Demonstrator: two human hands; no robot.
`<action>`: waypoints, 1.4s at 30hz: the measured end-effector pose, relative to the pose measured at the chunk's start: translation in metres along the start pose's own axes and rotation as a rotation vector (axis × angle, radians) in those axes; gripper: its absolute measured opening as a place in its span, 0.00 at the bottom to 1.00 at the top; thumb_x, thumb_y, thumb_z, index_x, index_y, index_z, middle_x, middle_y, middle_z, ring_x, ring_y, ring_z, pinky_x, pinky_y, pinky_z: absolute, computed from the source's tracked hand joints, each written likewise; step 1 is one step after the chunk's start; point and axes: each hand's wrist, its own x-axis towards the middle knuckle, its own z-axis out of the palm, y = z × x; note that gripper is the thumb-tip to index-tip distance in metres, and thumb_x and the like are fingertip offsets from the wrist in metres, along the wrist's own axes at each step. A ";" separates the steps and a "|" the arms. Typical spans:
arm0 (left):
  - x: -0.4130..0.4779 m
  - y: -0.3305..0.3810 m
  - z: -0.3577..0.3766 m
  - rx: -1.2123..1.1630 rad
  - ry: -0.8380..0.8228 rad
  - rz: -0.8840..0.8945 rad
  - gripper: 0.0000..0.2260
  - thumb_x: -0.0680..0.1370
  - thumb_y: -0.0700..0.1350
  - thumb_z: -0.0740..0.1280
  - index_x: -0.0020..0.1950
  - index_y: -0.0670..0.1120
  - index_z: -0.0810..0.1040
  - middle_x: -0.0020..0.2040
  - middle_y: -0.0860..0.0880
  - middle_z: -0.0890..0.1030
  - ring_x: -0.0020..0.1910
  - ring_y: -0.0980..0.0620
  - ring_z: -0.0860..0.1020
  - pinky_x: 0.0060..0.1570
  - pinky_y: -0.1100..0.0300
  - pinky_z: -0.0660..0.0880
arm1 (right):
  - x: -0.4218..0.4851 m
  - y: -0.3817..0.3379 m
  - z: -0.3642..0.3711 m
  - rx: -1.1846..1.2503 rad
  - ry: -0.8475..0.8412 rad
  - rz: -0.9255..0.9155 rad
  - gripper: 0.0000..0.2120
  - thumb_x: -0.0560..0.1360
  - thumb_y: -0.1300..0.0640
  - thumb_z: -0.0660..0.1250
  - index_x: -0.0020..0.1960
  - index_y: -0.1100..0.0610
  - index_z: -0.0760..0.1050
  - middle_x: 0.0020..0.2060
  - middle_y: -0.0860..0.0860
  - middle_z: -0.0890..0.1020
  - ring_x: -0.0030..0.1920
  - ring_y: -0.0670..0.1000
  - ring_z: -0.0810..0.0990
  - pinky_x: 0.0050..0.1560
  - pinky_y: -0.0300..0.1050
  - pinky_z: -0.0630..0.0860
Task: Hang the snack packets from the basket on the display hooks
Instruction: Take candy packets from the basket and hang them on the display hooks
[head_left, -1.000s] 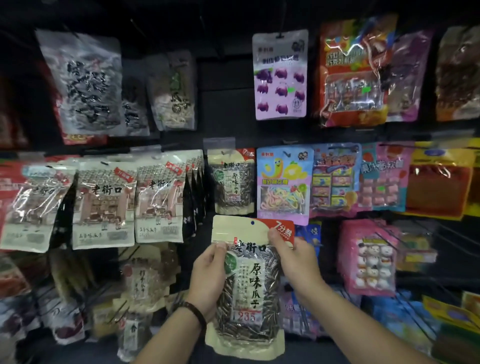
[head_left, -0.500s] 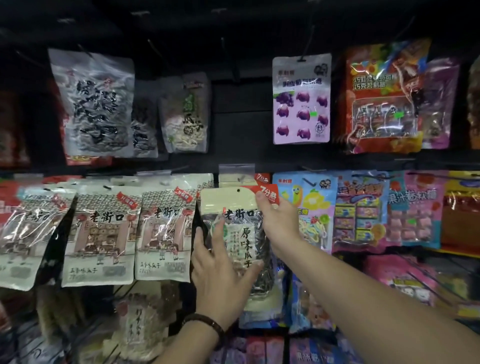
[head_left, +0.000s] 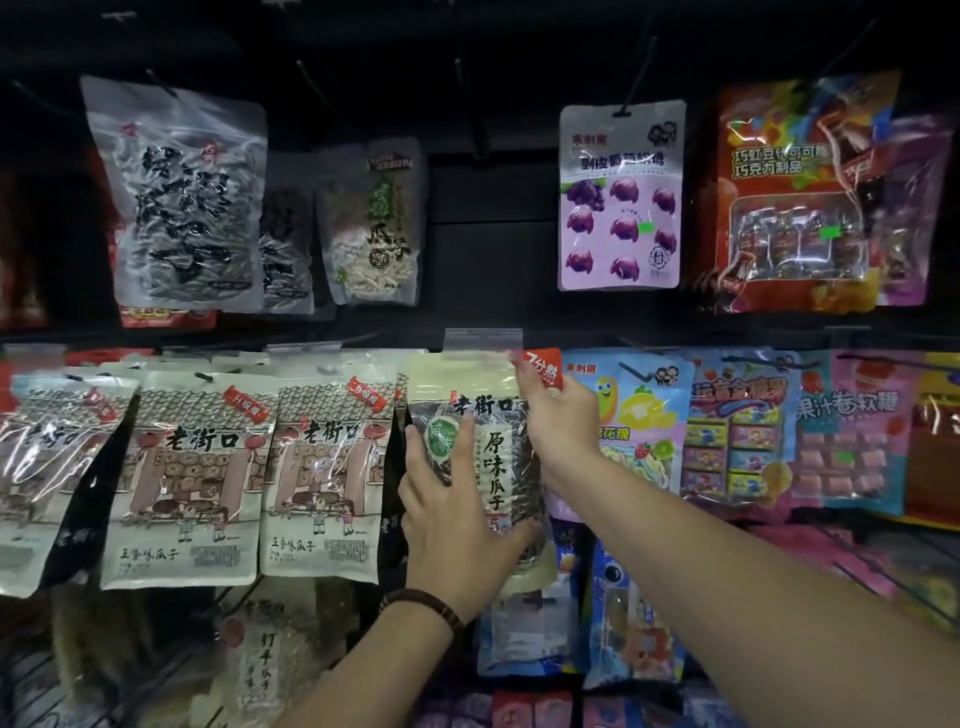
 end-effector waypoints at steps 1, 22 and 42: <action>0.000 0.000 0.002 0.003 0.002 -0.008 0.58 0.65 0.64 0.79 0.81 0.69 0.40 0.83 0.49 0.34 0.81 0.36 0.53 0.72 0.35 0.66 | 0.001 0.001 0.001 -0.001 -0.005 0.009 0.18 0.80 0.40 0.71 0.41 0.53 0.79 0.31 0.47 0.81 0.36 0.50 0.79 0.41 0.50 0.76; 0.024 -0.005 0.055 0.041 -0.005 -0.101 0.59 0.60 0.74 0.72 0.81 0.70 0.38 0.84 0.44 0.36 0.79 0.31 0.55 0.64 0.27 0.68 | 0.031 0.021 0.013 -0.112 0.062 0.067 0.23 0.82 0.38 0.67 0.57 0.59 0.81 0.47 0.52 0.84 0.54 0.61 0.84 0.52 0.55 0.79; 0.002 -0.015 0.067 0.093 -0.143 -0.007 0.50 0.73 0.57 0.74 0.82 0.64 0.40 0.83 0.47 0.37 0.79 0.35 0.50 0.68 0.31 0.69 | -0.015 0.062 -0.088 -0.566 -0.301 -0.134 0.06 0.83 0.49 0.69 0.56 0.49 0.74 0.45 0.42 0.80 0.43 0.43 0.80 0.39 0.37 0.73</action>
